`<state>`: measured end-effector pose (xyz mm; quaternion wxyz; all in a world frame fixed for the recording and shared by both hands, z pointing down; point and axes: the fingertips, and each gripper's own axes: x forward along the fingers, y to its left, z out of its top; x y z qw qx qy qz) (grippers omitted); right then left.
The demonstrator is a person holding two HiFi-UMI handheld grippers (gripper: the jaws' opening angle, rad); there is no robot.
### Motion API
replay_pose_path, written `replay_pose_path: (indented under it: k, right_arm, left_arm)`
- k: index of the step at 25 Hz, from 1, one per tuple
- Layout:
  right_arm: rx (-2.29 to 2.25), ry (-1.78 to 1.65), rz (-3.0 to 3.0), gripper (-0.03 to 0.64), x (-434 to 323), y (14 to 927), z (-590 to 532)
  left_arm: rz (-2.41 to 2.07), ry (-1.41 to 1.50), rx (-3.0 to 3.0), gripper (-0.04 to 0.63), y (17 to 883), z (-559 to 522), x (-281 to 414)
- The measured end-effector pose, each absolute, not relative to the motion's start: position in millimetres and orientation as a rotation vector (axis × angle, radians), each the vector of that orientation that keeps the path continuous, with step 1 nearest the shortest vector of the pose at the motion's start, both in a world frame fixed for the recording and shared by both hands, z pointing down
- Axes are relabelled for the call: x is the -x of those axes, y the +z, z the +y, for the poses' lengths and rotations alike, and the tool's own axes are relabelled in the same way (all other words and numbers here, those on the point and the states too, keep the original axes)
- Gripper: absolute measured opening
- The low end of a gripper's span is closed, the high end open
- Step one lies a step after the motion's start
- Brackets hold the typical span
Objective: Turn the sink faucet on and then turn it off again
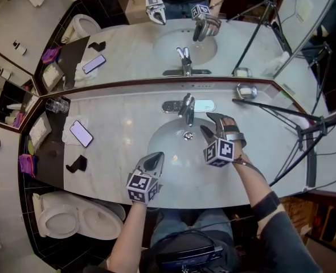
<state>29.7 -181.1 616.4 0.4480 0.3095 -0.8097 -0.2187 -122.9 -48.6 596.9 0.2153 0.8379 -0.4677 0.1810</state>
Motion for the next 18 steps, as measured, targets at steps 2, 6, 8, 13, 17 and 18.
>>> replay_pose_path:
  k: [2, 6, 8, 13, 17, 18]
  right_arm:
    - [-0.737, -0.609, -1.988, 0.279, -19, 615, -194]
    - [-0.664, -0.75, -1.944, 0.279, 1, 615, -211]
    - [-0.625, -0.812, -1.926, 0.279, 10, 616, -216]
    - [-0.53, -0.912, -1.894, 0.279, 31, 627, -223]
    - [-0.486, -0.962, -1.885, 0.279, 48, 635, -228]
    - [-0.477, -0.975, -1.879, 0.279, 52, 638, -230]
  left_arm:
    - [-1.298, 0.503, -2.32, 0.003, 601, -49, 123]
    - [-1.306, 0.507, -2.304, 0.003, 607, -47, 128]
    - [-1.314, 0.502, -2.292, 0.003, 611, -46, 132]
    - [-1.331, 0.486, -2.269, 0.003, 617, -46, 140]
    - [-1.347, 0.476, -2.253, 0.003, 619, -46, 145]
    - [-1.351, 0.475, -2.25, 0.003, 620, -46, 146]
